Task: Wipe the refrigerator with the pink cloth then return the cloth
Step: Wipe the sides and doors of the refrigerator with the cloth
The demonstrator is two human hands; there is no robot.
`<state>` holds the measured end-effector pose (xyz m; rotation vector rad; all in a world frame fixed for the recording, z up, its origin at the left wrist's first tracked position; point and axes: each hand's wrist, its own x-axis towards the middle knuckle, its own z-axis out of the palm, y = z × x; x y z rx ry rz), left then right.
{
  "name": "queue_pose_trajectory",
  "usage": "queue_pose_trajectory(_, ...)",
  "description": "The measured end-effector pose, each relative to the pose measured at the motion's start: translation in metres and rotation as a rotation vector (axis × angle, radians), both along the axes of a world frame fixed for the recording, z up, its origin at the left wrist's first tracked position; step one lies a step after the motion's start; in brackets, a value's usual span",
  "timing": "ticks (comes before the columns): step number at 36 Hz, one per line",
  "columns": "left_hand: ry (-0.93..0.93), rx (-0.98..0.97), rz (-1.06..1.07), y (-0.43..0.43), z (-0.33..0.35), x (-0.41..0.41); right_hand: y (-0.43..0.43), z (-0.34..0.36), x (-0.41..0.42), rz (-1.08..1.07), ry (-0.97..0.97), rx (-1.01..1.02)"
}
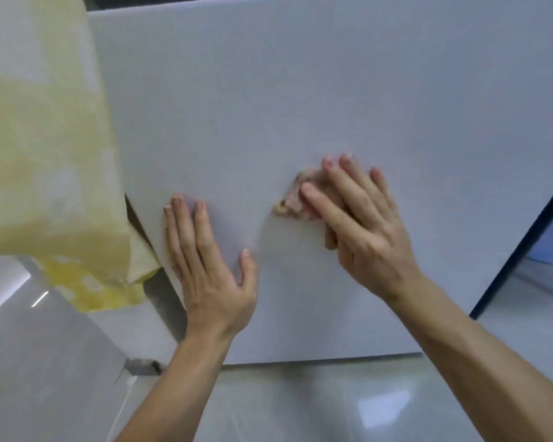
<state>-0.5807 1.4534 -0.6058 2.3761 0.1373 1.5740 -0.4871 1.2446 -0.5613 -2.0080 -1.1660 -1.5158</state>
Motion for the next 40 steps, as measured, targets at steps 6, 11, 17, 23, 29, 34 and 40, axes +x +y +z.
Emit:
queue_pose_trajectory(6, -0.032, 0.071, -0.027, -0.031, 0.011, 0.016, -0.016, 0.071, 0.008, -0.004, 0.128, 0.391)
queue_pose_trajectory(11, -0.068, 0.027, -0.019, -0.042, 0.012, 0.023, -0.011, 0.022, 0.006, 0.004, 0.041, 0.285)
queue_pose_trajectory(17, -0.073, 0.060, -0.023, -0.052, 0.005, 0.029, -0.070, -0.127, 0.007, -0.079, 0.052, -0.371)
queue_pose_trajectory(23, -0.029, 0.107, -0.050, -0.061, -0.007, 0.027, -0.095, -0.125, 0.008, -0.152, 0.094, -0.447)
queue_pose_trajectory(29, -0.028, 0.120, -0.051, -0.056, -0.007, 0.026, -0.107, -0.062, 0.027, -0.144, 0.075, 0.043)
queue_pose_trajectory(34, -0.033, 0.108, -0.062, -0.058, -0.005, 0.026, -0.095, 0.014, 0.025, -0.005, 0.243, 0.403)
queue_pose_trajectory(40, -0.040, 0.101, -0.107, -0.050, -0.007, 0.019, -0.042, 0.029, 0.010, 0.112, 0.205, 0.422)
